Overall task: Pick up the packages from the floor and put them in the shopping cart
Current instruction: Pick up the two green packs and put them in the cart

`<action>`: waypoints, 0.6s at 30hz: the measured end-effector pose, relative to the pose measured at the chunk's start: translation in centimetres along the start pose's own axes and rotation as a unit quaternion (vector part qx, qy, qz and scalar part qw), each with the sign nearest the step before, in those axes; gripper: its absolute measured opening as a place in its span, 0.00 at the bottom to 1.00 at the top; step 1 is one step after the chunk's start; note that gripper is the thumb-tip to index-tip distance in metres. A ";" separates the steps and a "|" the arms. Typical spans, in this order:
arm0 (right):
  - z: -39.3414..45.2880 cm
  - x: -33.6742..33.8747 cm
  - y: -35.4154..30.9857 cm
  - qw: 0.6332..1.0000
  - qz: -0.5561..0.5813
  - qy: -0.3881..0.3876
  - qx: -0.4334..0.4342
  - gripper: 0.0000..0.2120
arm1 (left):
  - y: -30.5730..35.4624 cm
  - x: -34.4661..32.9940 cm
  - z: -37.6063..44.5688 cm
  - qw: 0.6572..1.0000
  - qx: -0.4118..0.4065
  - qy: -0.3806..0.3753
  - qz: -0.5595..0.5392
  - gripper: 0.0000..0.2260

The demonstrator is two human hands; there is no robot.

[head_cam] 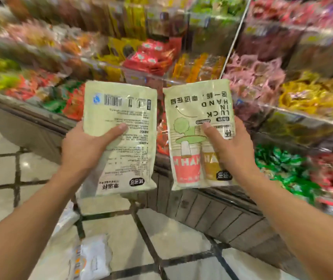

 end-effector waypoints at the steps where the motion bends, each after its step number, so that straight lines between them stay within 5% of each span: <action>1: -0.3 1.8 -2.8 1.000 0.004 0.021 0.010 0.20 | 2.8 0.3 -0.3 1.000 -0.014 -0.006 -0.016 0.28; 5: -2.8 10.1 -12.6 0.993 -0.004 0.105 0.049 0.22 | 13.1 0.0 -3.4 0.992 -0.080 -0.051 -0.089 0.10; 12: -12.4 26.7 -21.5 0.961 -0.043 0.266 0.065 0.20 | 27.1 -4.9 -12.6 0.948 -0.163 -0.197 -0.191 0.12; 15: -18.6 33.9 -22.5 0.939 -0.035 0.336 0.060 0.29 | 31.4 -8.1 -18.9 0.923 -0.182 -0.267 -0.210 0.19; 18: -25.7 41.0 -22.5 0.915 -0.039 0.402 0.027 0.25 | 35.2 -10.9 -27.2 0.896 -0.201 -0.325 -0.225 0.09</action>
Point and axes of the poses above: each hand's wrist, its own z-axis towards the middle knuckle, its own x-axis out of the back of the hand, y = z × x, the point moved 6 cm from there along z, towards the middle knuckle, and after that the axes turned 9 degrees about z, right-handed, at the moved point
